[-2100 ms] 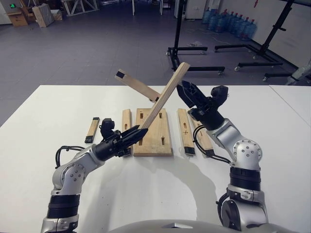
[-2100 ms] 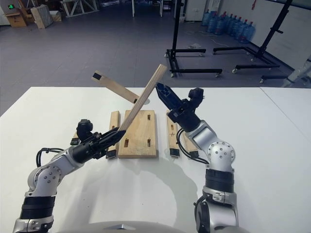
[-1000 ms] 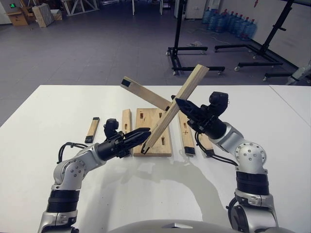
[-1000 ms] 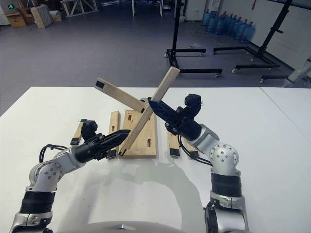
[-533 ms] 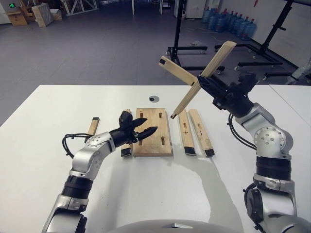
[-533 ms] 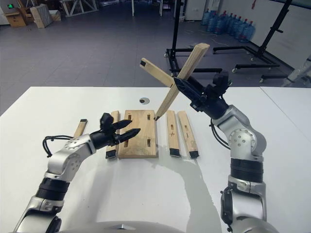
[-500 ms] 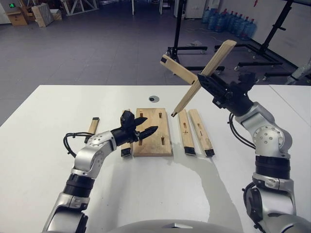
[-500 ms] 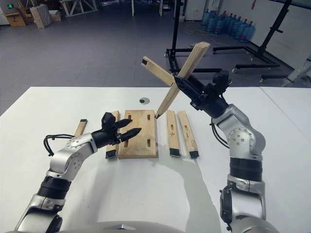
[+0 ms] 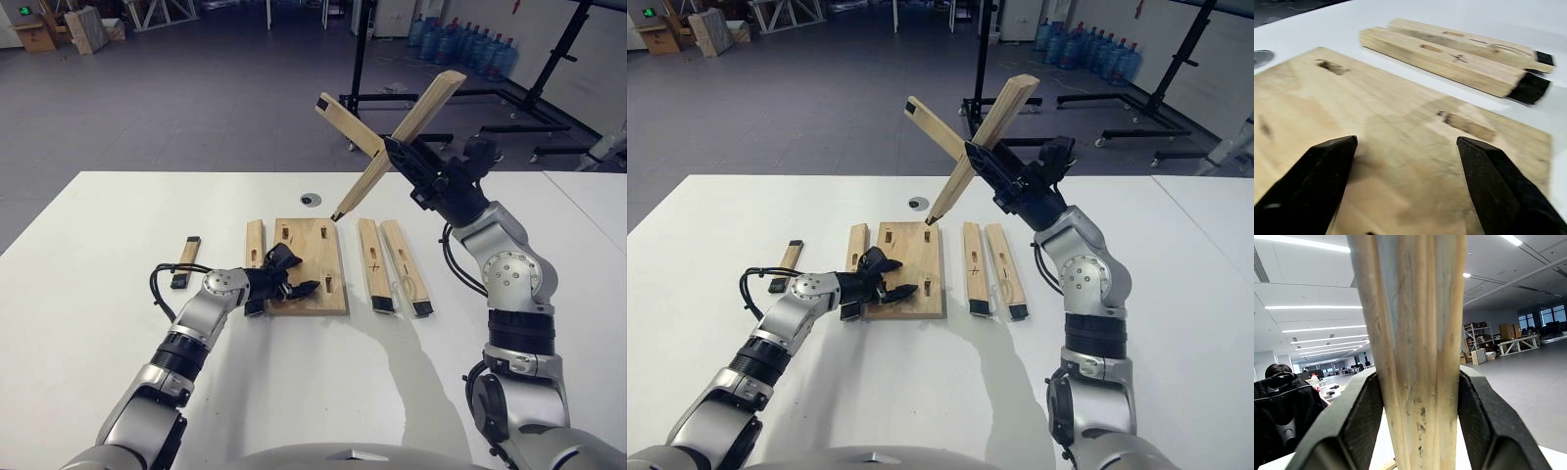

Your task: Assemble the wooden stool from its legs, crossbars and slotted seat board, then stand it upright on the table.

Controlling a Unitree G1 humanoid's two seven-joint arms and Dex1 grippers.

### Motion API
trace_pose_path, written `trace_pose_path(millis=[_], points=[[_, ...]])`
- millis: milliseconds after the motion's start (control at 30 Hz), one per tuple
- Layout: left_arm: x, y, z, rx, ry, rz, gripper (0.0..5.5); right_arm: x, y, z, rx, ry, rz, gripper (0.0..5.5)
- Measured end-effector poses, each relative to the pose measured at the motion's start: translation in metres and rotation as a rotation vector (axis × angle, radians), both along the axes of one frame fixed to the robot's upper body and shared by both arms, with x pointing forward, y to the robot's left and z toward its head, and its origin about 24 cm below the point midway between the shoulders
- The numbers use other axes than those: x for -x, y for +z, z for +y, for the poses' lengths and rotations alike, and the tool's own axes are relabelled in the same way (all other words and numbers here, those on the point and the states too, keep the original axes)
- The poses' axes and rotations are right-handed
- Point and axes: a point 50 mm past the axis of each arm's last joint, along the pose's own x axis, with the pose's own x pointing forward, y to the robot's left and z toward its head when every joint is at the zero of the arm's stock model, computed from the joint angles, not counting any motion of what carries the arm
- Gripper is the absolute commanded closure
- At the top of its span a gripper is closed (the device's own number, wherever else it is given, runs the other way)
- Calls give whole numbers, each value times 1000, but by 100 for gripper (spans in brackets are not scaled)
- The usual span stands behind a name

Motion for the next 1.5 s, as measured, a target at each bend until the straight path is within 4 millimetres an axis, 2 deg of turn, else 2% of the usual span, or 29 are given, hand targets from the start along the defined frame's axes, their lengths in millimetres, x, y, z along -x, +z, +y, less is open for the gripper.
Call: trace_pose_path(millis=[367, 700, 967, 1267, 1400, 1500], points=[[22, -2, 15, -39, -7, 62, 176, 3, 5, -3, -12, -7, -12, 341], [31, 2, 15, -75, -45, 76, 176, 6, 8, -2, -5, -5, -25, 341], [57, 2, 15, 14, -101, 177, 176, 8, 5, -2, 4, 0, -12, 341], [77, 5, 18, 48, -185, 250, 176, 10, 8, -3, 33, 16, -25, 341], [84, 6, 22, 62, -221, 285, 176, 9, -1, -1, 123, 44, -13, 341], [84, 6, 24, 69, -225, 295, 176, 4, -13, -1, 187, 48, -74, 341]])
